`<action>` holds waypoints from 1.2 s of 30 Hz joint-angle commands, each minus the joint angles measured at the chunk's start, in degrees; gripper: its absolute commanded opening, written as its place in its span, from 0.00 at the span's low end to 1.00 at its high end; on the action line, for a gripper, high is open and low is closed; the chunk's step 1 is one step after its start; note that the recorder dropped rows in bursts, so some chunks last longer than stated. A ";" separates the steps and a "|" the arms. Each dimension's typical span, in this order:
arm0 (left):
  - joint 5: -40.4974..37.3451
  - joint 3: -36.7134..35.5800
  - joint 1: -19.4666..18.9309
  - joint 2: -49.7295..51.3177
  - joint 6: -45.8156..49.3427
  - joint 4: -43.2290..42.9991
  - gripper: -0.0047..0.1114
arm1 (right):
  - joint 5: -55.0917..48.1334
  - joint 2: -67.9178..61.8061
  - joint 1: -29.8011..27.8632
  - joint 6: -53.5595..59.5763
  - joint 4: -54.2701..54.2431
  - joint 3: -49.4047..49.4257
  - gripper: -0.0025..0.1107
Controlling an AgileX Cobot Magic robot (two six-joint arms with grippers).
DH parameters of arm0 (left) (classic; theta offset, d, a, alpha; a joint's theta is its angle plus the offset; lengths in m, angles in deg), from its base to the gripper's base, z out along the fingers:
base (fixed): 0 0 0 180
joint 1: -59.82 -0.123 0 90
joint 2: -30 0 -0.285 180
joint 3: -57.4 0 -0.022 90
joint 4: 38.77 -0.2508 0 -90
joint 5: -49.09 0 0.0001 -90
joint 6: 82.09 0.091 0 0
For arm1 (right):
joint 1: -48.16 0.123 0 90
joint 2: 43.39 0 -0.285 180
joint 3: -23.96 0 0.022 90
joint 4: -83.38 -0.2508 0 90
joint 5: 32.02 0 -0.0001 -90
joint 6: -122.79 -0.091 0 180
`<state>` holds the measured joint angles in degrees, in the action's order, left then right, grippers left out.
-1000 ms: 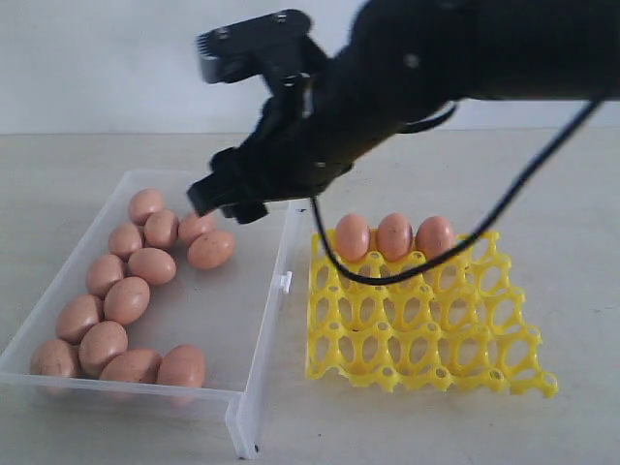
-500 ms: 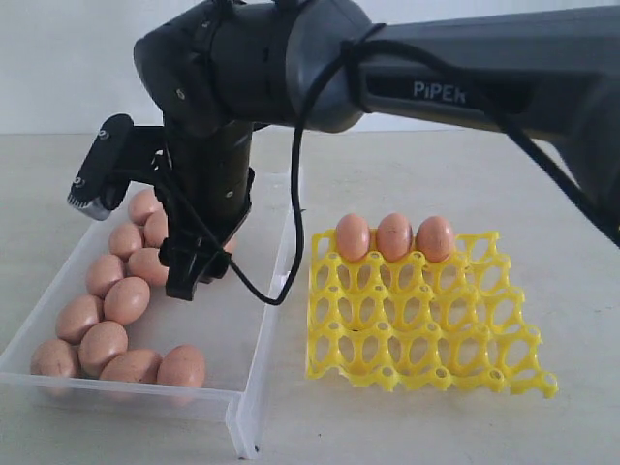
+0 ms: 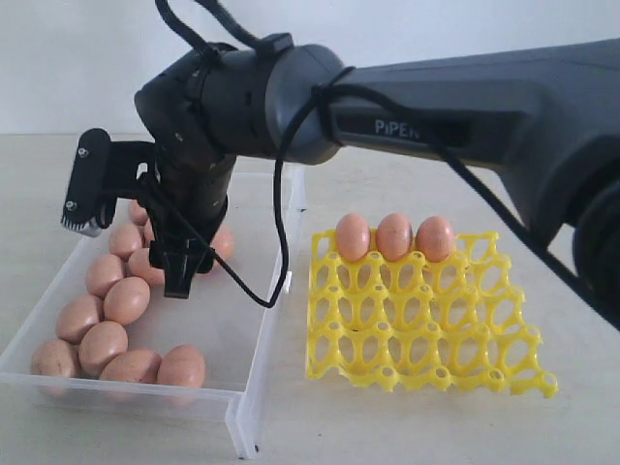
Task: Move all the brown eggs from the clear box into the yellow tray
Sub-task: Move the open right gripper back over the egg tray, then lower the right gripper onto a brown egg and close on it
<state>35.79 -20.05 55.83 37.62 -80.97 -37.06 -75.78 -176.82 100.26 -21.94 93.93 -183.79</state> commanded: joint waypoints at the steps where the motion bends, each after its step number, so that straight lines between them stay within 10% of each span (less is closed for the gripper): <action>1: 0.01 0.24 -0.05 0.17 0.03 0.31 0.00 | 0.52 -1.82 0.04 0.80 0.27 -0.30 0.62; 36: 0.01 0.24 -0.05 0.17 0.03 0.31 0.00 | 8.88 -8.17 -3.26 -2.52 1.21 -0.30 0.62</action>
<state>35.79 -20.05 55.83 37.62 -80.97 -37.06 -67.40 -184.60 97.23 -24.28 95.92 -183.79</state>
